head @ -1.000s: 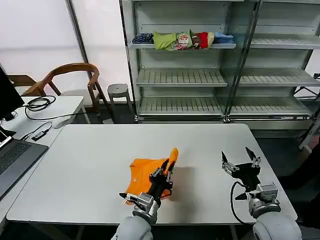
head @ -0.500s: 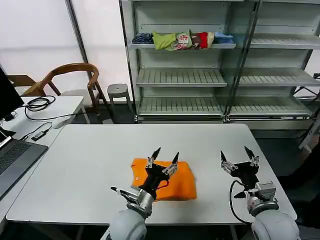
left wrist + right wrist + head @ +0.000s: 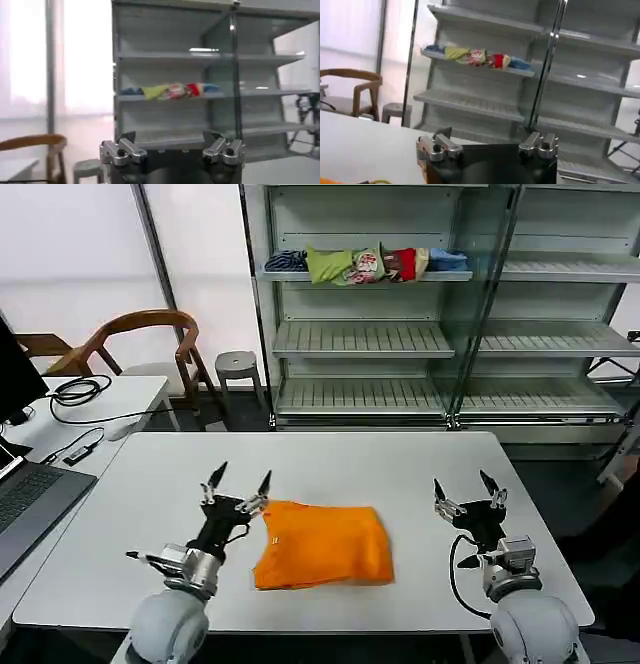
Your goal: Fold and organize the clothes.
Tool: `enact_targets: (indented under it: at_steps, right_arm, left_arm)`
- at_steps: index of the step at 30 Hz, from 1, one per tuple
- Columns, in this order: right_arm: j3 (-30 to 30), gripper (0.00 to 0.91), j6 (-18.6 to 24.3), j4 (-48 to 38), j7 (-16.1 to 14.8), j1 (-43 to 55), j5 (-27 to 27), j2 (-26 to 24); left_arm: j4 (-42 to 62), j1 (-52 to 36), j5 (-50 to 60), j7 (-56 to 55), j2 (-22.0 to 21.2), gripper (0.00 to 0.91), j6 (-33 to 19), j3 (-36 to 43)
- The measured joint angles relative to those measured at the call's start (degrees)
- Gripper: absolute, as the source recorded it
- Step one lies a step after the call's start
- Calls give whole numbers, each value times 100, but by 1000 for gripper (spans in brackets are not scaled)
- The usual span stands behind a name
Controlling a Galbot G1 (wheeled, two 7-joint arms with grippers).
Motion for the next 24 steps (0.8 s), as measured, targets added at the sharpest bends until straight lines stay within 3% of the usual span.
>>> enact_targets:
  at_steps: [24]
  right_arm:
    - [-43,907,862,-967,-445,445,-146,49]
  left_arm:
    - [158,219,414,303,124,907,-268,-1000]
